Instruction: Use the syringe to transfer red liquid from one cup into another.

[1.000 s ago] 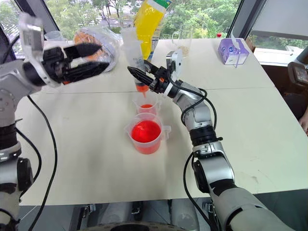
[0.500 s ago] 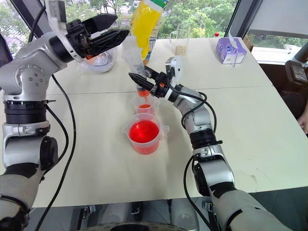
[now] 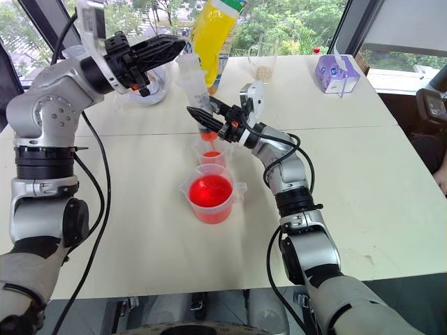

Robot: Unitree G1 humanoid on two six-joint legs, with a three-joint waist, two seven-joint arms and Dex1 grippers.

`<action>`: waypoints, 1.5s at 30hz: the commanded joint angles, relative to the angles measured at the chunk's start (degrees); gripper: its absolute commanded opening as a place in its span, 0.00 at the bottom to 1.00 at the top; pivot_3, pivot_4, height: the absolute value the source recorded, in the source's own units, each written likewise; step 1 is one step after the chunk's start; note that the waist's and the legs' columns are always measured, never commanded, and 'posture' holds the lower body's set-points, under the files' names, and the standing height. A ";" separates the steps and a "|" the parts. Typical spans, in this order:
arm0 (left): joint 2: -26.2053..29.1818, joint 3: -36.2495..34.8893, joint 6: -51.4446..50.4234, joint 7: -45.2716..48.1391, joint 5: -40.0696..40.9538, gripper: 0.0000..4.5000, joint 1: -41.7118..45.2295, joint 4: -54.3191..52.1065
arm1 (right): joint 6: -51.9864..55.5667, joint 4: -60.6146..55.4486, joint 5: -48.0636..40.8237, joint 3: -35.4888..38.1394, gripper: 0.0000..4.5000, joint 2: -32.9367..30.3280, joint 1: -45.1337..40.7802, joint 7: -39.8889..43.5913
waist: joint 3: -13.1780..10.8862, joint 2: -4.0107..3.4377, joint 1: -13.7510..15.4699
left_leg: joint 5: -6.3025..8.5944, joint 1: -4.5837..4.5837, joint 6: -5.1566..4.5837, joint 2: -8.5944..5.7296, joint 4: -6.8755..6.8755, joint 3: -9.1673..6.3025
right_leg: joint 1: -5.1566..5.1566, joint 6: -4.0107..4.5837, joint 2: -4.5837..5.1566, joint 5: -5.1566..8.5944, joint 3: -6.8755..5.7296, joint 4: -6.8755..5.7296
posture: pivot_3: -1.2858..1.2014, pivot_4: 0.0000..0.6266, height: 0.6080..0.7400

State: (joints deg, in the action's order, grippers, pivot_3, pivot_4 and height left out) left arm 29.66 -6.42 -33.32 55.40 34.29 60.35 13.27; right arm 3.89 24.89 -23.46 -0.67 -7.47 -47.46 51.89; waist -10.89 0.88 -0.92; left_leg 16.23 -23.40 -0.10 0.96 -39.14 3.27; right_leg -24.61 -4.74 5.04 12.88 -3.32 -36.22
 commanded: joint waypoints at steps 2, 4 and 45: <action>0.03 2.34 -0.75 2.10 -0.50 0.01 -1.28 -3.23 | -0.33 -4.57 -1.28 1.37 0.31 0.15 -2.19 -0.41 | 0.00 0.00 0.00 | 0.00 0.00 0.00 0.01 0.00 0.00 | 0.00 0.00 0.00 0.00 0.00 0.00 | 0.52 0.24 1.00; 0.01 2.66 -0.96 2.38 -0.53 0.01 -1.81 -3.75 | 0.01 -5.10 -1.55 1.65 0.31 0.02 -2.61 -0.57 | 0.00 0.00 0.00 | 0.01 0.00 -0.01 0.01 0.00 -0.01 | 0.00 0.00 0.00 0.00 0.00 0.00 | 0.52 0.24 1.00; 5.61 -4.83 -6.66 1.09 3.02 0.99 -4.11 -7.10 | 6.54 -9.12 -1.78 0.50 0.31 0.19 1.63 0.01 | 0.00 -0.01 -0.25 | 0.04 0.01 -0.07 0.02 0.02 -0.03 | 0.00 0.00 -0.01 0.00 0.00 0.00 | 0.52 0.24 1.00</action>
State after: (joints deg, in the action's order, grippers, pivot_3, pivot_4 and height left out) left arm 32.87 -8.10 -39.76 55.88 35.80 55.91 7.17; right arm 10.47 17.99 -24.10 -0.28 -7.71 -45.80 51.71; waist -10.90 0.87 -1.17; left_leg 16.28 -23.38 -0.17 0.98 -39.12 3.24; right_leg -24.62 -4.74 5.03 12.89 -3.33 -36.23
